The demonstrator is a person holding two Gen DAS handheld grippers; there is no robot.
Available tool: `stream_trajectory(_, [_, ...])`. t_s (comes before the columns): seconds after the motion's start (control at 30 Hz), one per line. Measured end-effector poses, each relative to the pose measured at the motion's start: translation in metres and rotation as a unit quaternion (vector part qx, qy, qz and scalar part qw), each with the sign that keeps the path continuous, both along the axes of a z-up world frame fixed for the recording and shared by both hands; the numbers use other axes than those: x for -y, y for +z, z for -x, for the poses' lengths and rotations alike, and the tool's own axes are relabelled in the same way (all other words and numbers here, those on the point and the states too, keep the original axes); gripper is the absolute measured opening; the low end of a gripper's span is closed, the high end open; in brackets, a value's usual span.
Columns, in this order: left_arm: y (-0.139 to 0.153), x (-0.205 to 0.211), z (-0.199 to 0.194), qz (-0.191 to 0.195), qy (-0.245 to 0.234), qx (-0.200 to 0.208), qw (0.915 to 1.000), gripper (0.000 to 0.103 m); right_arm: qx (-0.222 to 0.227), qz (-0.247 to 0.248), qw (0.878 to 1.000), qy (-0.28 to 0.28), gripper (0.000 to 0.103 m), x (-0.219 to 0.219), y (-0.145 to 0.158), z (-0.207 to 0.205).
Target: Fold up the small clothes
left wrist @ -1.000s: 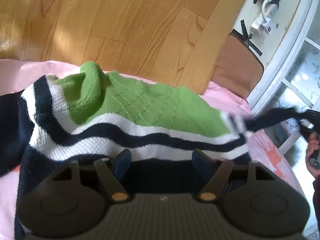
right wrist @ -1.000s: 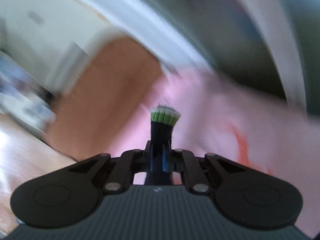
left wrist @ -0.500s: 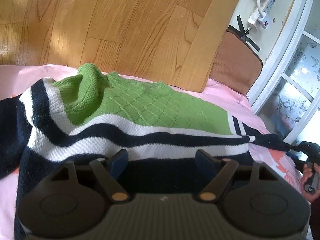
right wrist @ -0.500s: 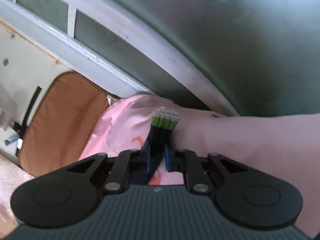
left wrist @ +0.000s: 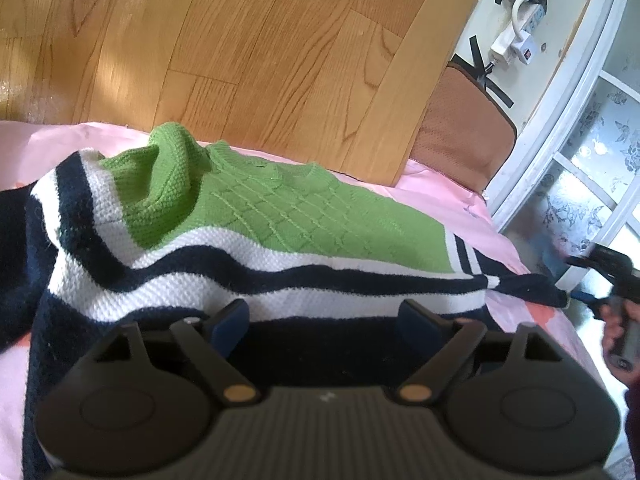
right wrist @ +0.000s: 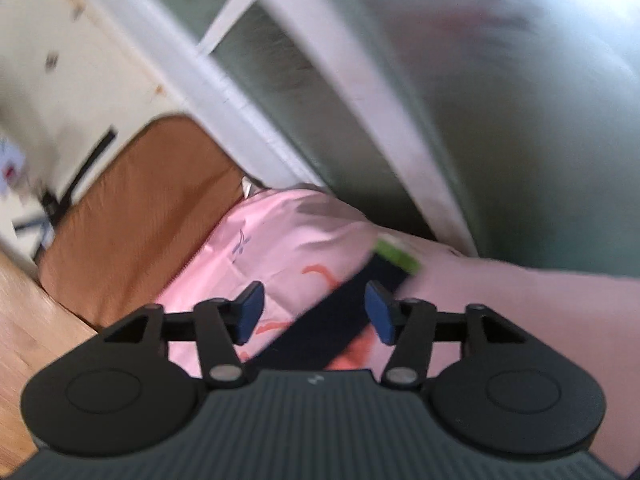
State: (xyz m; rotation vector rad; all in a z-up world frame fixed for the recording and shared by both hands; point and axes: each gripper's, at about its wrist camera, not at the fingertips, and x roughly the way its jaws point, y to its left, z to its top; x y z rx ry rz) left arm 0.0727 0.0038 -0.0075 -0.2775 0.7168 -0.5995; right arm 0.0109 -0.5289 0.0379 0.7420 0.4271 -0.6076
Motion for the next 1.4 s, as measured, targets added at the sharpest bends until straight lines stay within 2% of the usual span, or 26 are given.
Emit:
stream_trajectory(0.03, [0.000, -0.001, 0.000, 0.002, 0.000, -0.001, 1.0000, 0.085, -0.023, 0.019, 1.000, 0.006, 0.075, -0.002, 0.000, -0.012])
stream_trajectory(0.13, [0.000, -0.002, 0.000, 0.006, 0.000, -0.003, 1.0000, 0.085, -0.100, 0.086, 0.991, 0.006, 0.075, -0.010, -0.010, -0.036])
stream_trajectory(0.23, [0.000, 0.000, 0.000, 0.004, 0.000, -0.002, 1.0000, 0.085, -0.135, 0.098, 0.986, 0.009, 0.074, -0.006, -0.025, -0.016])
stream_trajectory(0.33, [0.000, 0.001, 0.001, 0.001, 0.000, -0.002, 1.0000, 0.085, -0.112, 0.067, 0.992, -0.002, 0.075, -0.003, -0.032, 0.031])
stream_trajectory(0.43, [0.000, 0.001, 0.001, 0.000, 0.000, -0.001, 1.0000, 0.085, -0.103, 0.062, 0.993, -0.009, 0.075, -0.004, -0.030, 0.072])
stream_trajectory(0.53, [0.000, 0.001, 0.001, 0.000, 0.001, -0.001, 1.0000, 0.086, -0.046, 0.012, 0.999, -0.012, 0.075, 0.004, -0.020, 0.096])
stream_trajectory(0.63, [0.000, -0.002, 0.001, 0.004, 0.003, -0.001, 1.0000, 0.086, 0.013, -0.064, 0.998, -0.019, 0.075, 0.019, -0.023, 0.096])
stream_trajectory(0.7, [-0.001, -0.003, 0.001, 0.008, 0.007, -0.002, 0.9999, 0.086, 0.019, -0.096, 0.995, -0.026, 0.075, 0.026, -0.035, 0.082])
stream_trajectory(0.83, [0.000, -0.003, 0.000, 0.011, 0.011, -0.004, 0.9999, 0.086, 0.055, -0.097, 0.993, -0.039, 0.076, 0.035, -0.041, 0.065])
stream_trajectory(0.87, [0.000, -0.003, 0.000, 0.011, 0.012, -0.004, 0.9999, 0.086, 0.059, -0.105, 0.992, -0.030, 0.067, 0.037, -0.044, 0.057])
stream_trajectory(0.9, [0.000, -0.003, 0.001, 0.010, 0.012, -0.003, 0.9999, 0.086, 0.052, -0.116, 0.992, -0.018, 0.041, 0.038, -0.047, 0.046])
stream_trajectory(0.97, [0.000, -0.003, 0.002, 0.012, 0.014, -0.003, 0.9998, 0.086, 0.031, -0.127, 0.991, -0.003, 0.012, 0.039, -0.050, 0.029])
stream_trajectory(1.03, [0.001, -0.007, 0.002, 0.025, 0.016, -0.003, 0.9996, 0.086, 0.032, -0.099, 0.994, 0.021, 0.011, 0.027, -0.035, 0.013])
stream_trajectory(1.1, [0.004, -0.014, 0.002, 0.047, 0.021, 0.003, 0.9987, 0.086, 0.056, -0.075, 0.993, 0.077, 0.010, 0.004, -0.010, -0.006])
stream_trajectory(1.2, [0.010, -0.029, 0.003, 0.068, 0.039, 0.022, 0.9967, 0.086, 0.084, -0.040, 0.978, 0.185, 0.010, -0.052, 0.031, -0.041])
stream_trajectory(1.3, [0.020, -0.049, 0.003, 0.082, 0.073, 0.043, 0.9930, 0.086, 0.101, -0.006, 0.948, 0.303, 0.010, -0.131, 0.066, -0.084])
stream_trajectory(1.4, [0.029, -0.074, -0.001, 0.078, 0.121, 0.061, 0.9877, 0.086, 0.106, -0.003, 0.911, 0.399, 0.010, -0.204, 0.082, -0.119])
